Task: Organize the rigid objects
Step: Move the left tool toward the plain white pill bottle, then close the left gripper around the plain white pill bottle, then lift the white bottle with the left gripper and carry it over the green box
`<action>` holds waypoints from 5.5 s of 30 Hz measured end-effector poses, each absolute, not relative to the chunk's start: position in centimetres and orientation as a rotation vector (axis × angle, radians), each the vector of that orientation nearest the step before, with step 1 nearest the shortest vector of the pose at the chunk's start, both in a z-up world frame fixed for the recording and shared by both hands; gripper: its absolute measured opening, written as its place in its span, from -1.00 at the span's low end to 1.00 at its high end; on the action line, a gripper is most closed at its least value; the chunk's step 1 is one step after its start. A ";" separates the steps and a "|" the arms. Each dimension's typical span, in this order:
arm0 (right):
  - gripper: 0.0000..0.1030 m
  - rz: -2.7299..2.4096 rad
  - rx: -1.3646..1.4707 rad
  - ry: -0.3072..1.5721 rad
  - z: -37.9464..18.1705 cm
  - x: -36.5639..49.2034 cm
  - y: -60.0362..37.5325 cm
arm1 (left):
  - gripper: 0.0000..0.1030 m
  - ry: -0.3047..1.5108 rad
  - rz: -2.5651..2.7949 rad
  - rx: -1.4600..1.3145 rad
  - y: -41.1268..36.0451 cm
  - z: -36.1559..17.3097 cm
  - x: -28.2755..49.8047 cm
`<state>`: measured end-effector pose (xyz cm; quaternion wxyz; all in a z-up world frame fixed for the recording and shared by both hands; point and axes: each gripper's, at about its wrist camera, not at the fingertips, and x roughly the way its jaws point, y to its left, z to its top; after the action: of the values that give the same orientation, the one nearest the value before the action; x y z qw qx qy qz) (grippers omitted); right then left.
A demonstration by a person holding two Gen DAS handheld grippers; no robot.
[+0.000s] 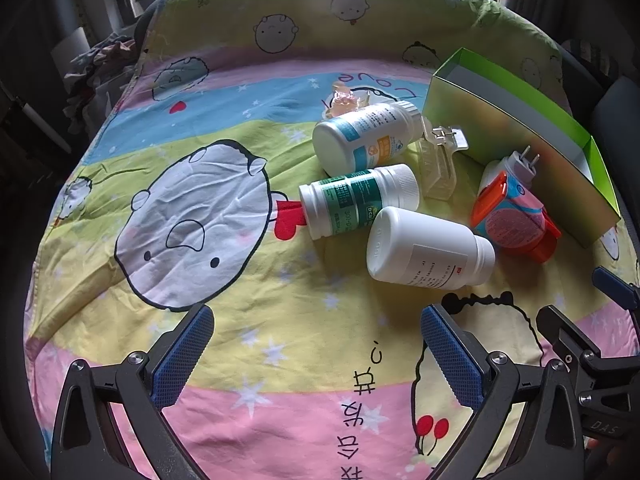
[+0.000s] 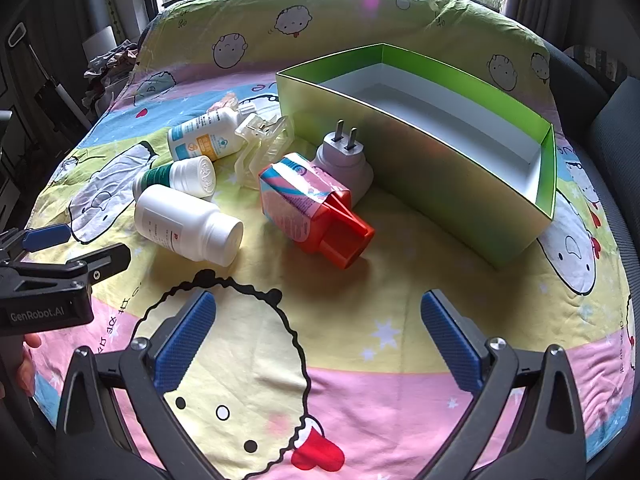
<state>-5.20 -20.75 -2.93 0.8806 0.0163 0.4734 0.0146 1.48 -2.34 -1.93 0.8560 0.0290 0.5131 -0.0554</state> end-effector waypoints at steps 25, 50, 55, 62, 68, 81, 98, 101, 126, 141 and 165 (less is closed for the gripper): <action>0.99 0.042 0.046 0.994 -3.4 -4.9 -20.7 | 1.00 1.087 -0.152 0.063 -2.9 -2.2 2.7; 0.46 0.206 0.139 1.016 -5.5 -3.5 -18.3 | 0.83 1.063 -0.366 0.075 -4.6 -2.8 5.2; 0.26 0.264 0.162 1.018 -6.0 -2.9 -17.7 | 0.77 1.065 -0.403 0.085 -5.4 -2.9 5.5; -0.21 0.359 0.188 0.999 -6.3 -1.4 -16.9 | 0.35 1.090 -0.474 0.077 -6.4 -3.4 6.5; -0.45 0.413 0.181 0.985 -6.2 -0.8 -16.3 | 0.26 1.091 -0.499 0.076 -6.8 -3.4 6.8; -0.49 0.516 0.032 0.970 -5.7 -0.3 -16.9 | 0.23 1.093 -0.504 0.021 -5.5 -3.2 6.9; 0.40 0.660 -0.172 0.904 -4.7 2.2 -15.8 | 0.23 1.140 -0.535 -0.042 -3.2 -3.0 7.9; 0.52 0.727 -0.194 0.885 -4.8 2.8 -15.3 | 0.23 1.154 -0.533 -0.044 -3.0 -3.4 7.9; 0.31 0.779 -0.057 0.788 -4.0 0.4 -14.4 | -0.09 1.142 -0.571 0.012 -4.4 -1.9 6.2; 0.29 0.644 -0.081 0.671 3.4 -3.4 -21.5 | -0.09 1.009 -0.673 0.163 -12.3 5.4 4.4; 0.29 0.431 -0.001 0.681 3.8 0.6 -32.7 | -0.09 0.995 -0.821 0.181 -25.4 5.6 10.0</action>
<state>0.56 -32.66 3.82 0.9199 -0.0005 0.3314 0.2097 9.97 -25.36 5.55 0.7952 0.0843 0.4632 -0.3822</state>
